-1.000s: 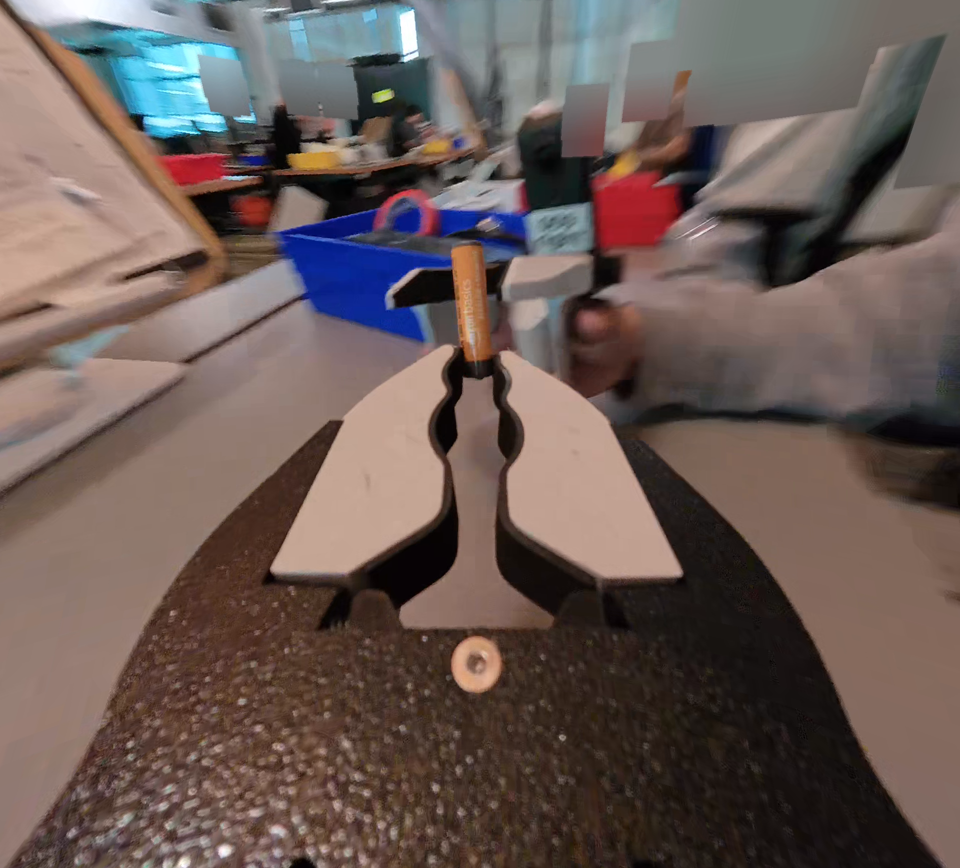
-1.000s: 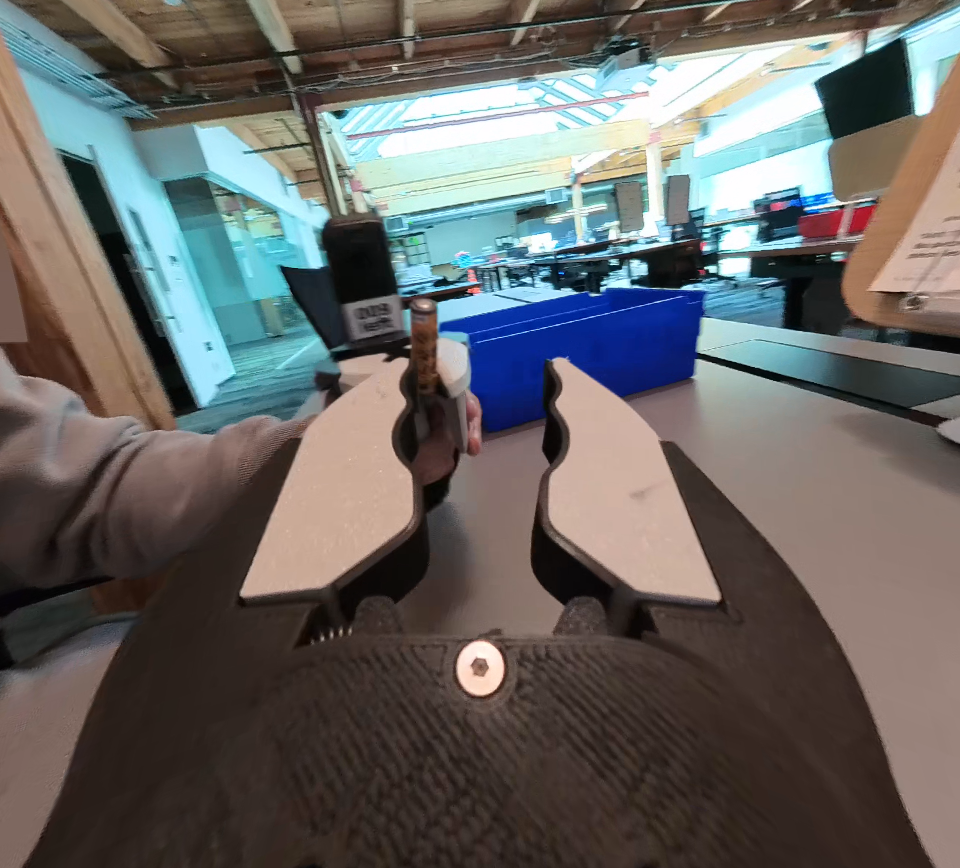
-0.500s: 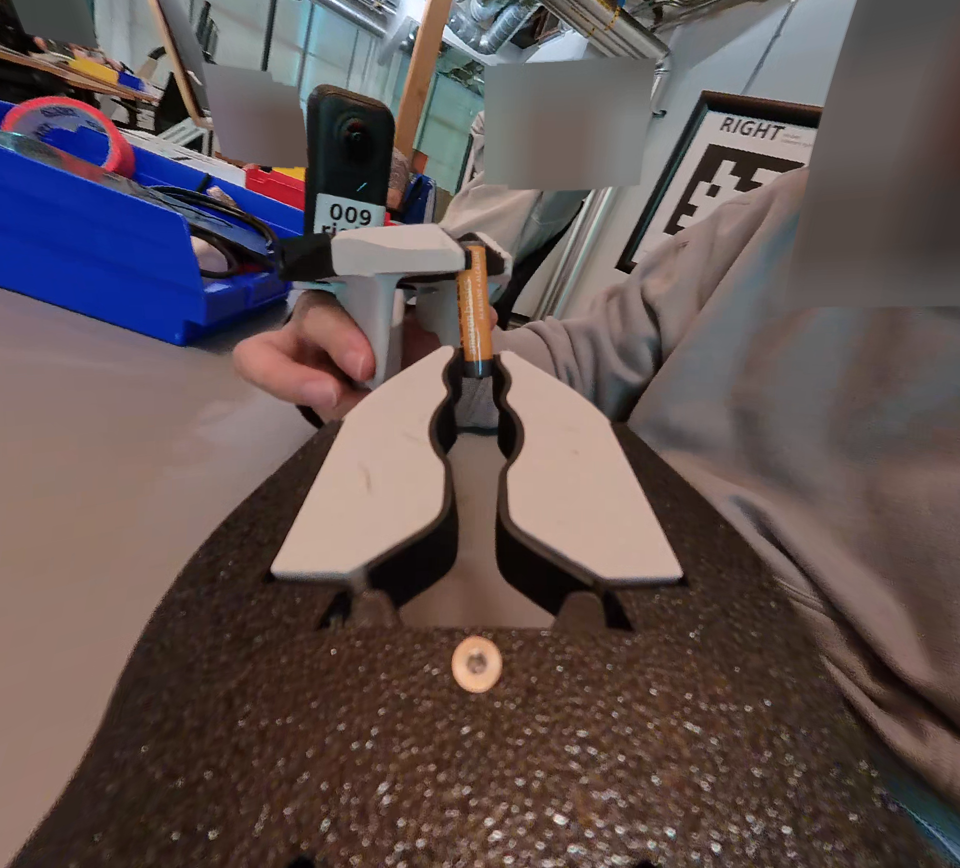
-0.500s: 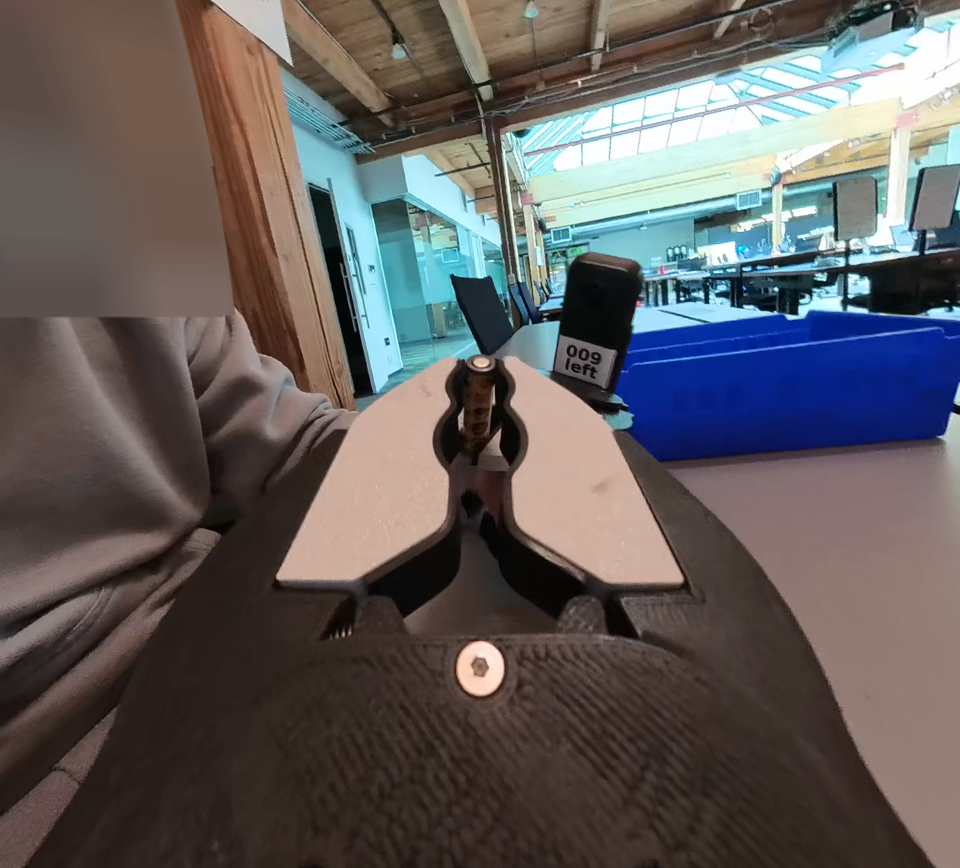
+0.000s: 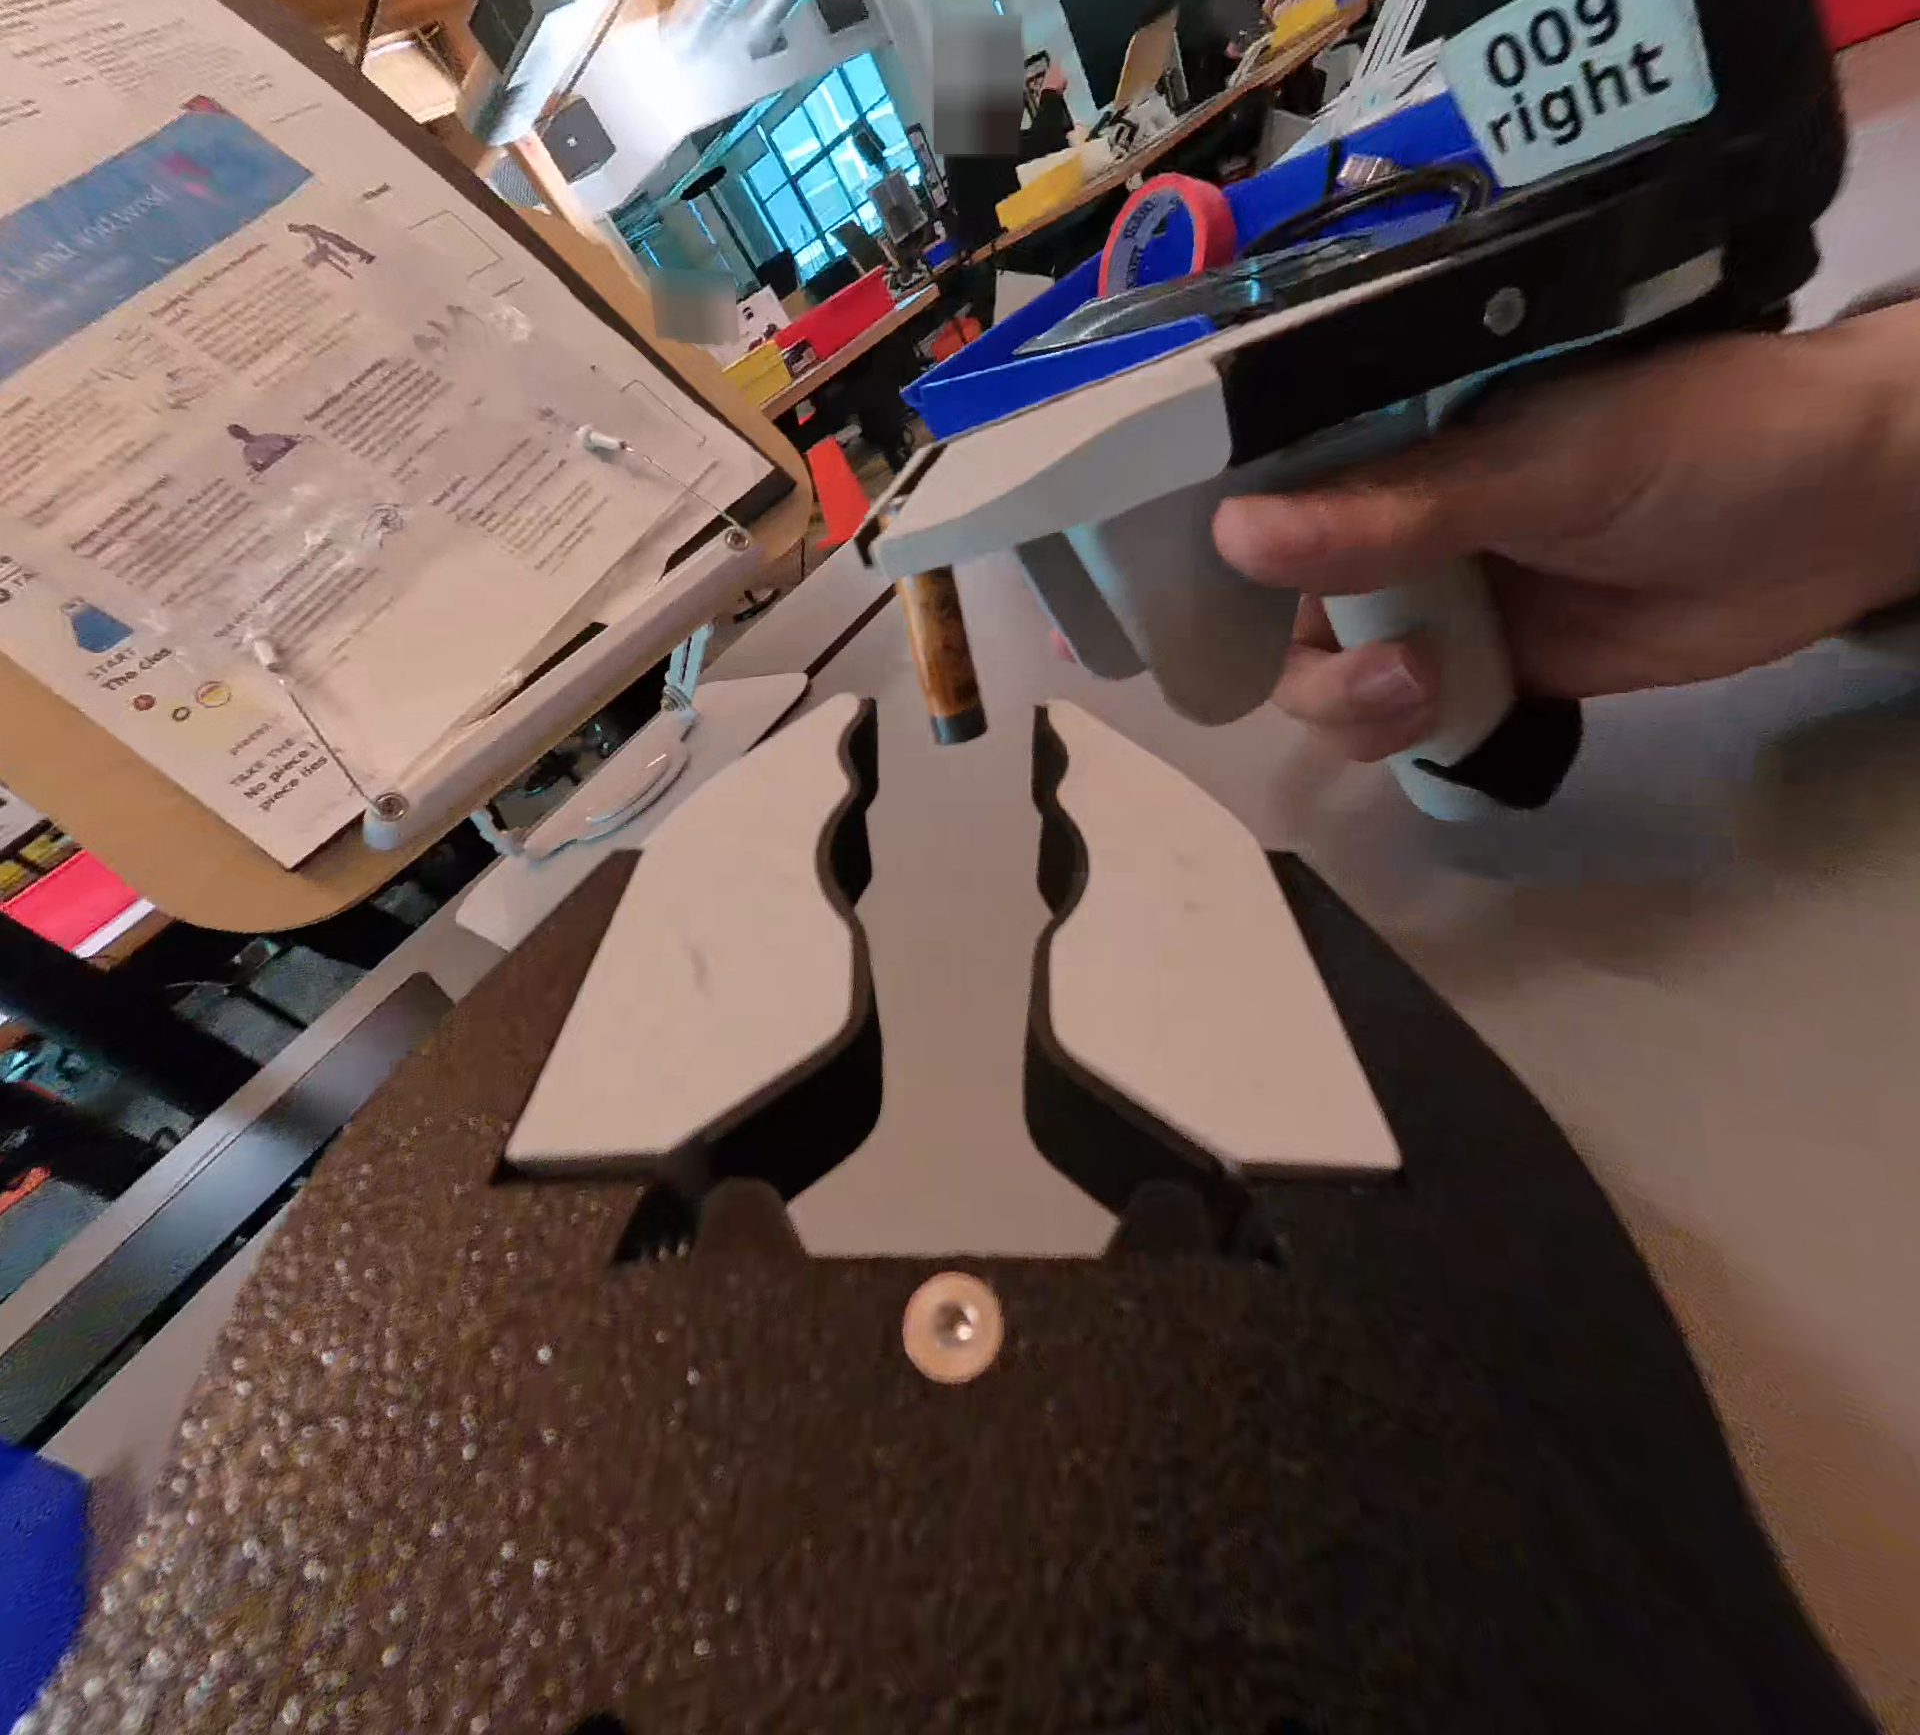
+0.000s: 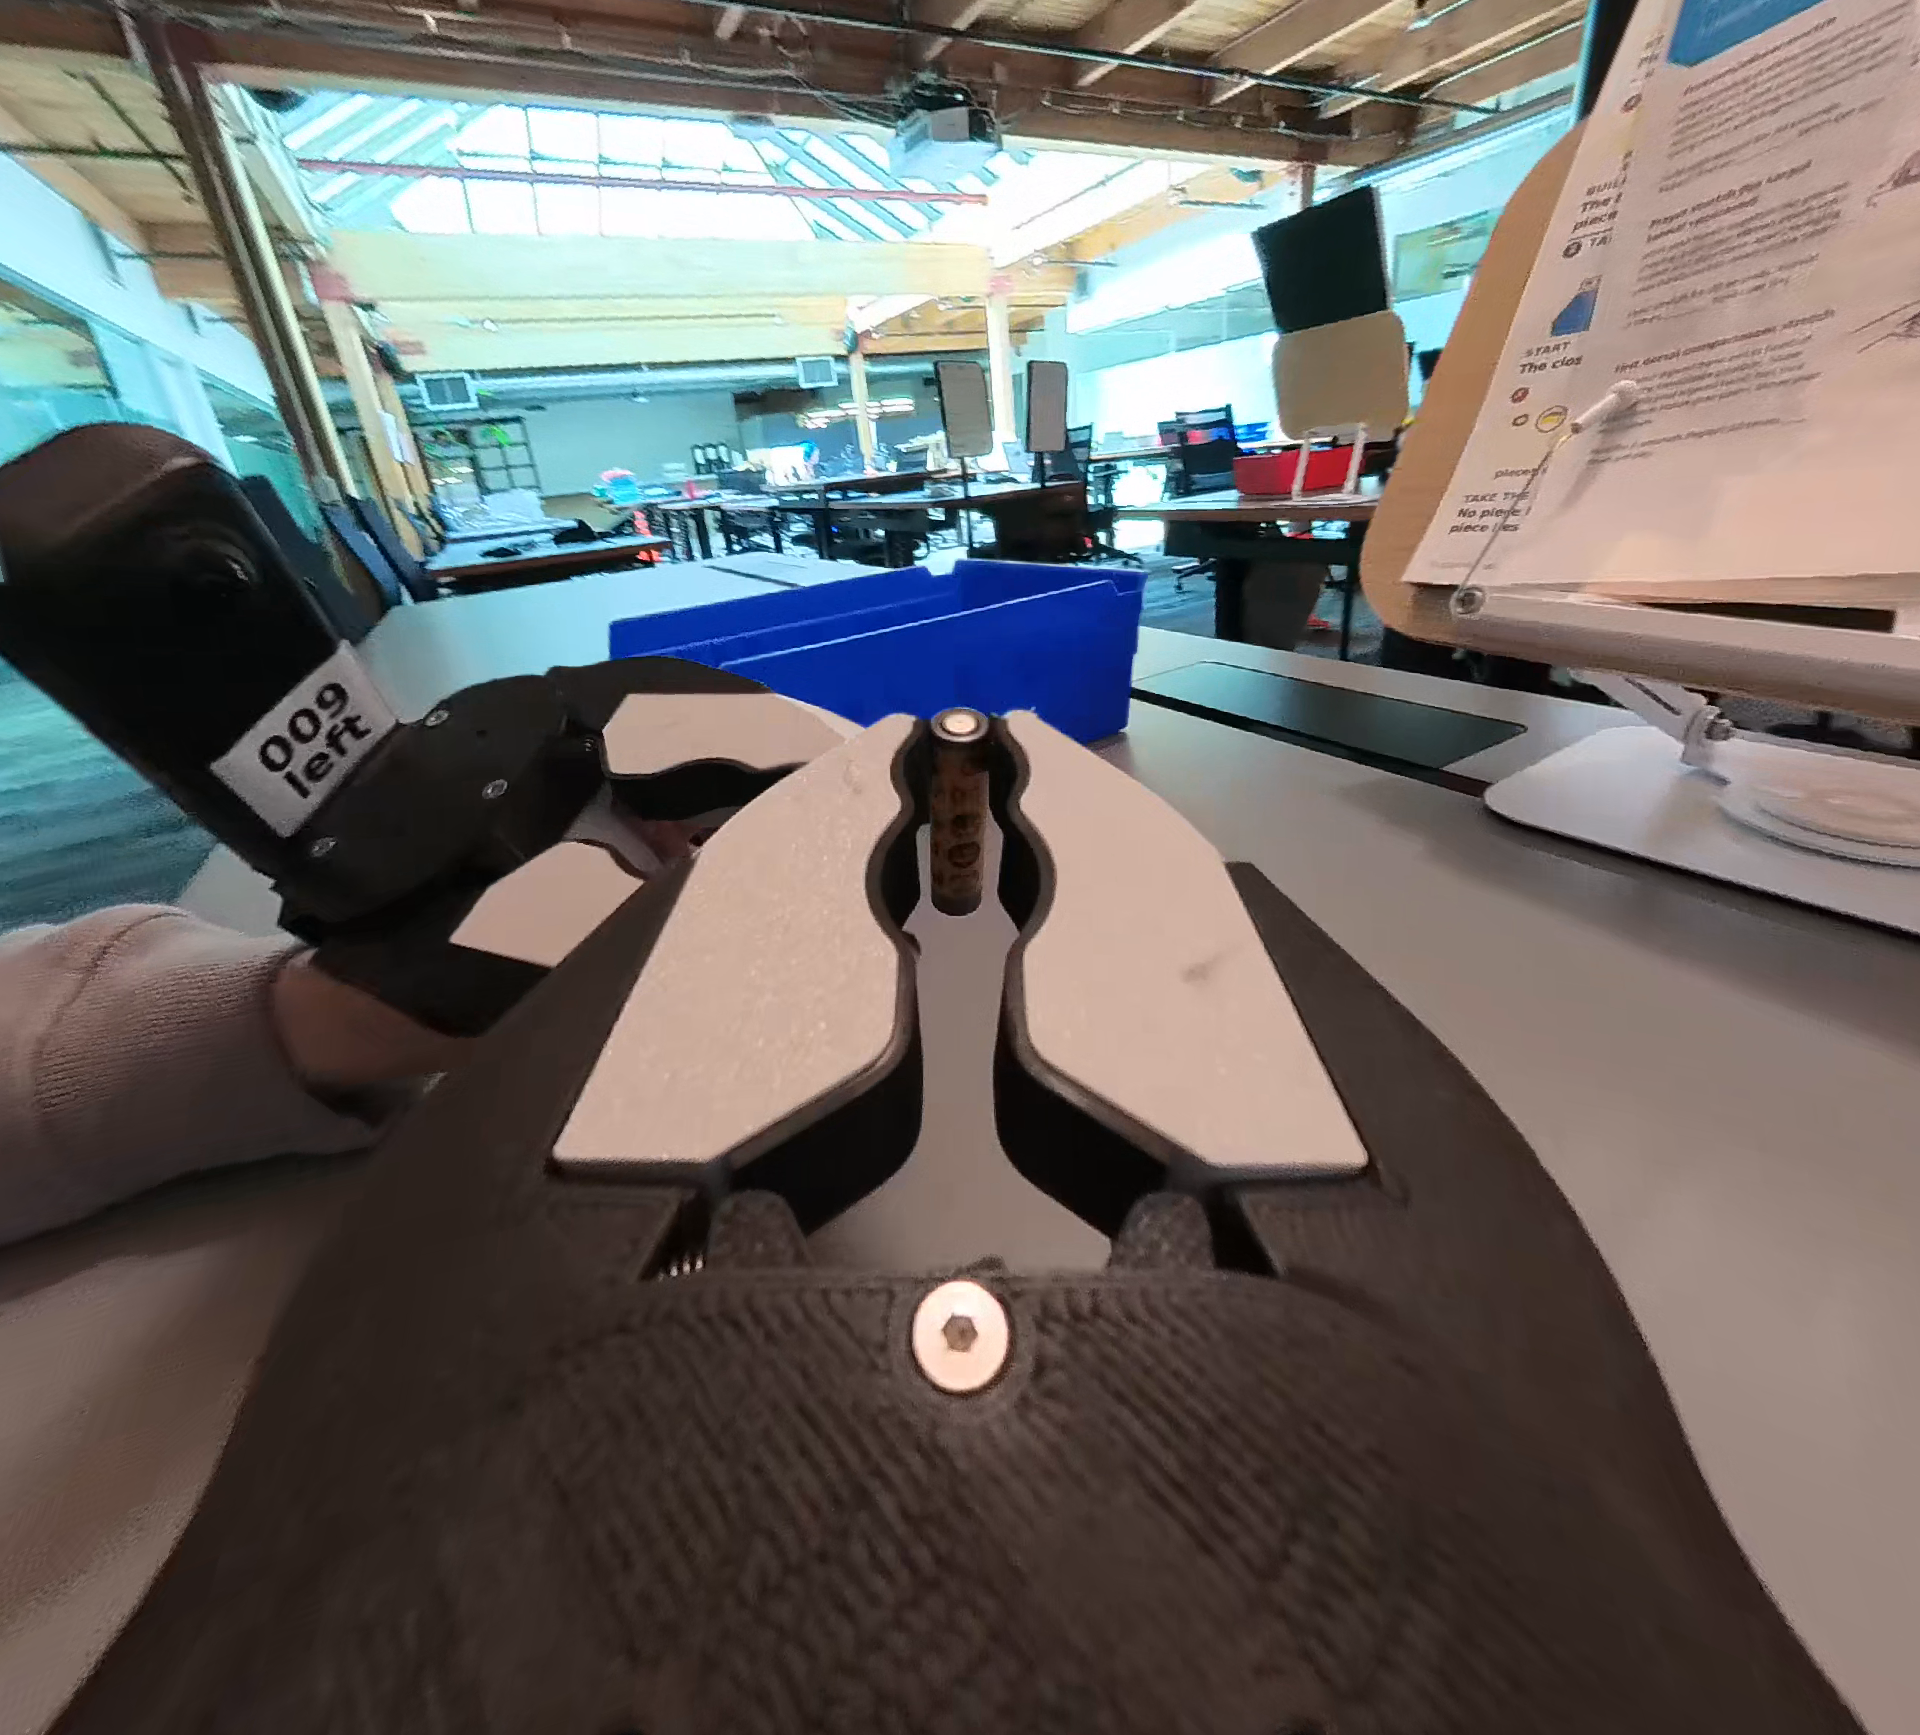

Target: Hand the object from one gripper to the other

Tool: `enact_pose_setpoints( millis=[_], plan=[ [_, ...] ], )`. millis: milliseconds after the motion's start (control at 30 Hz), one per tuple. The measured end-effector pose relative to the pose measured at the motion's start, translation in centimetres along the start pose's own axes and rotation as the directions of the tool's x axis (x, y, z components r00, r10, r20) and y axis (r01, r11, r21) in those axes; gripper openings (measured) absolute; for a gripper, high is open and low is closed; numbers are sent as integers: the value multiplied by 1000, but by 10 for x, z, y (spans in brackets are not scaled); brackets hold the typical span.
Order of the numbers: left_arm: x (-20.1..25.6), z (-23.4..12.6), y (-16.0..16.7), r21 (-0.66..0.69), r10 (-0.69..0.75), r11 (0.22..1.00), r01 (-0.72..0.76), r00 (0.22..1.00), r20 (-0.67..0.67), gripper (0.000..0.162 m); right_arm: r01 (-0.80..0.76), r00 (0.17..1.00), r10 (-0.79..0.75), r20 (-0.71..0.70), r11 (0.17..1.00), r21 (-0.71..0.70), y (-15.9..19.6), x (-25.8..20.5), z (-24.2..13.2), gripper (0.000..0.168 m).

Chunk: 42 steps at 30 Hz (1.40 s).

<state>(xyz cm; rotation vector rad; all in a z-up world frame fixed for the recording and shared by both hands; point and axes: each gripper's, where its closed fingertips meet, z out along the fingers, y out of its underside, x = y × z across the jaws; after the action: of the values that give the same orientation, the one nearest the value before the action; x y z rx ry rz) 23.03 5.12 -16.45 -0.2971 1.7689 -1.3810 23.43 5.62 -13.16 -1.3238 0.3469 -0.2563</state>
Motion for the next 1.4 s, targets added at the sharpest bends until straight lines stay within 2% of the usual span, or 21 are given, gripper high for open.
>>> enact_pose_setpoints(
  millis=[100, 167, 233, 267, 300, 400, 433, 500, 567, 600, 667, 733, 867, 1000, 1133, 1200, 1300, 1367, 1400],
  plan=[
    [4, 2, -3, 7, -7, 1000, 7, 1000, 1, 26, 36, 999, -37, -8, 999, -23, 6, -9, 4, 10],
    [0, 0, -2, -6, -21, 1000, 21, 1000, 6, 14, 57, 998, -58, -7, 998, -27, 7, -11, 5, 10],
    [-4, -1, 1, -18, -74, 997, 73, 997, -17, 10, 76, 997, -76, 18, 996, -35, 8, -14, 4, 11],
    [-7, -2, 2, -18, -108, 994, 108, 994, -21, 10, 63, 997, -62, 36, 997, -35, 7, -15, 4, 19],
    [-10, -3, 3, -9, -143, 990, 143, 989, -22, 10, 17, 999, -15, 48, 999, -39, 7, -14, 4, 34],
    [-18, -11, -8, 114, -156, 980, 162, 986, -55, 10, -273, 949, 289, 130, 954, -123, 13, -14, 6, 76],
    [-20, -14, -14, 160, -133, 977, 142, 989, -65, 10, -385, 897, 410, 162, 908, -165, 16, -15, 6, 85],
    [-20, -19, -22, 219, -90, 970, 106, 993, -83, 10, -574, 728, 632, 265, 774, -267, 19, -28, 3, 90],
    [-17, -23, -31, 280, -45, 957, 71, 994, -98, 10, -707, 496, 794, 353, 605, -366, 14, -41, -4, 85],
    [-13, -24, -33, 295, -21, 954, 52, 994, -109, 10, -744, 407, 832, 376, 541, -392, 11, -43, -6, 79],
    [-4, -24, -35, 300, 40, 954, 0, 991, -127, 11, -778, 318, 865, 388, 472, -415, 11, -46, -7, 75],
    [6, -21, -34, 287, 113, 955, -69, 984, -138, 10, -763, 287, 872, 396, 458, -456, 12, -54, -9, 75],
    [20, -17, -27, 249, 230, 950, -188, 962, -148, 10, -762, 268, 861, 432, 464, -452, 2, -60, -10, 69],
    [19, -16, -27, 248, 221, 952, -182, 965, -142, 10, -754, 287, 861, 419, 473, -455, 7, -57, -10, 58],
    [16, -17, -26, 242, 217, 953, -181, 968, -130, 10, -770, 284, 868, 408, 460, -442, 9, -52, -9, 51],
    [15, -16, -26, 241, 217, 953, -182, 968, -128, 10, -759, 303, 857, 416, 481, -438, 9, -52, -9, 50],
    [15, -16, -25, 233, 196, 959, -161, 971, -135, 10, -707, 391, 817, 425, 562, -430, 11, -53, -9, 50],
    [13, -15, -23, 213, 142, 971, -110, 980, -140, 12, -642, 506, 749, 428, 659, -392, 14, -51, -8, 50],
    [11, -15, -23, 208, 99, 976, -68, 985, -144, 20, -590, 584, 692, 424, 721, -363, 14, -48, -7, 50]
  ],
)
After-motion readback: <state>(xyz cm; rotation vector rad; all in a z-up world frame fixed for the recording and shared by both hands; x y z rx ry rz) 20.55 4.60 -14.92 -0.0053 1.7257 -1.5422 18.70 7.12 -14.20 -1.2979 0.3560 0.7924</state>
